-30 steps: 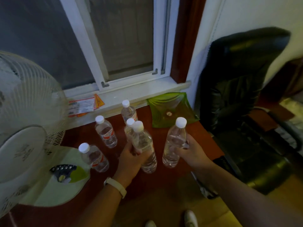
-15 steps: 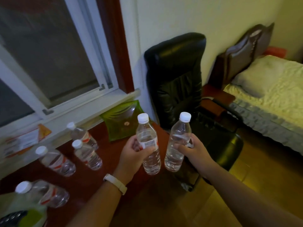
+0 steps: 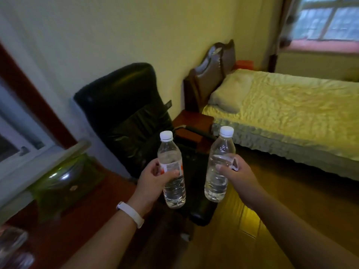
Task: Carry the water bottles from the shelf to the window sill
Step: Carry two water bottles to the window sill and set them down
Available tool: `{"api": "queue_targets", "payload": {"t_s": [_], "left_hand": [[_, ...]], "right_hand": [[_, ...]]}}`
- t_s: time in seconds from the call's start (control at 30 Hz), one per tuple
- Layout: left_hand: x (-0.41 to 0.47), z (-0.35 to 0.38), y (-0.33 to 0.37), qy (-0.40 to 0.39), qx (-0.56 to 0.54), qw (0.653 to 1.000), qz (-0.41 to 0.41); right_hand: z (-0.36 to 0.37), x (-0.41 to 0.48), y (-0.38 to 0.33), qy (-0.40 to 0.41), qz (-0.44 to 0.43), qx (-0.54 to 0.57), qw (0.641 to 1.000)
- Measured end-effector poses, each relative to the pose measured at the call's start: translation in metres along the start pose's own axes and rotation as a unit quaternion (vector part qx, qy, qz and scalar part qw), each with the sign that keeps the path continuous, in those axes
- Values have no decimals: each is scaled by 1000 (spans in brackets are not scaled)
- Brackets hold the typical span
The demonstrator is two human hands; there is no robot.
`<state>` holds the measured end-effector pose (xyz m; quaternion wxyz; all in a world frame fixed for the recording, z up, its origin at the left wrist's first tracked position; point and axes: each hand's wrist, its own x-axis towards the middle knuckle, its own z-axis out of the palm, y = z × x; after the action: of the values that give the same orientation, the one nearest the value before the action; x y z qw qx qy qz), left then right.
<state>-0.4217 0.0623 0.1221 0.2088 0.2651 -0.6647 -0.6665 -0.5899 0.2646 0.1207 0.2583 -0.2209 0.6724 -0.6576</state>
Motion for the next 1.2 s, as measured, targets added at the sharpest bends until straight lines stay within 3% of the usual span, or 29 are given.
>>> {"api": "queue_targets", "payload": {"t_s": [0.5, 0.93, 1.2], "left_hand": [[116, 234, 17, -242, 1, 970, -13], [268, 398, 13, -410, -57, 907, -75], [299, 490, 23, -480, -44, 874, -67]], "right_hand": [[-188, 9, 3, 230, -4, 30, 973], [-293, 76, -12, 428, 10, 0, 904], [-344, 81, -29, 500, 4, 3, 866]]}}
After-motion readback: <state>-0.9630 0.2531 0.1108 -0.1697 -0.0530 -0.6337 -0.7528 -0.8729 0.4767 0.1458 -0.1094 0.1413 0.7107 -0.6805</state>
